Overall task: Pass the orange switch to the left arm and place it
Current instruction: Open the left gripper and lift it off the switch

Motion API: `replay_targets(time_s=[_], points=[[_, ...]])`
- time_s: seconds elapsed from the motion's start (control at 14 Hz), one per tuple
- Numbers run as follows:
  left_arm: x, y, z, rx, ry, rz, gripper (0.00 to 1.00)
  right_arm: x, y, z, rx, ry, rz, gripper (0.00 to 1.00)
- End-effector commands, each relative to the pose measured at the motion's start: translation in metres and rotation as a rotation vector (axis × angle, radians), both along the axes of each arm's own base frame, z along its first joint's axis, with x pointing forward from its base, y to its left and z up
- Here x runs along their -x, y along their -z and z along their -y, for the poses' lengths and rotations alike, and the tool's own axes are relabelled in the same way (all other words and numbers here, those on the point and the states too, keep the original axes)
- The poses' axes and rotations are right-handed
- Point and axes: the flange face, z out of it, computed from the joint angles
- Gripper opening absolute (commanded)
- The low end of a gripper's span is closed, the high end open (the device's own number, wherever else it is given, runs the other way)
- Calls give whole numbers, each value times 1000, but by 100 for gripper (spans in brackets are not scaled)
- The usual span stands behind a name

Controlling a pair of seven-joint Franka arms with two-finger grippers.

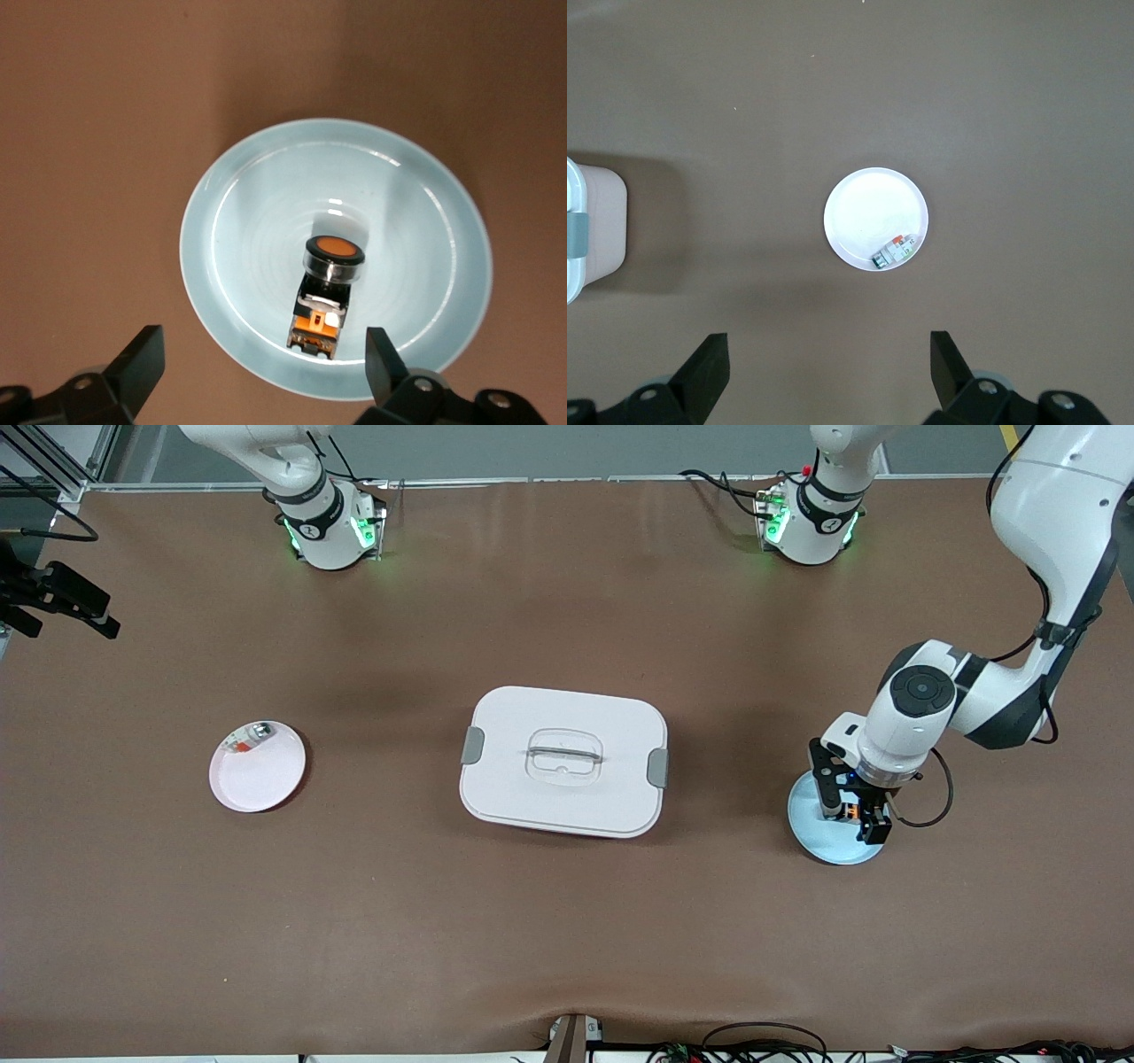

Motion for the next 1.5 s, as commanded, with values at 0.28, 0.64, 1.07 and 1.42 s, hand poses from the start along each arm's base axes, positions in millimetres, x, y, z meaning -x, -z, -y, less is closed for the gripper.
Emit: replay_targets(time_s=[0.28,0.64,1.07,1.42], points=[[-15,-86,12,19,-207,-103,100,-1,-10,2,1,15,18,100],[-33,-147,3,74,-339,-167,100,-1,-11,3,-1,18,18,100],[-41,-210,-7,189,-600,-210,100,-2,-10,3,0,17,17,100],[-33,-248,-1,220,-899,-170,100,-1,-10,3,1,18,17,100]])
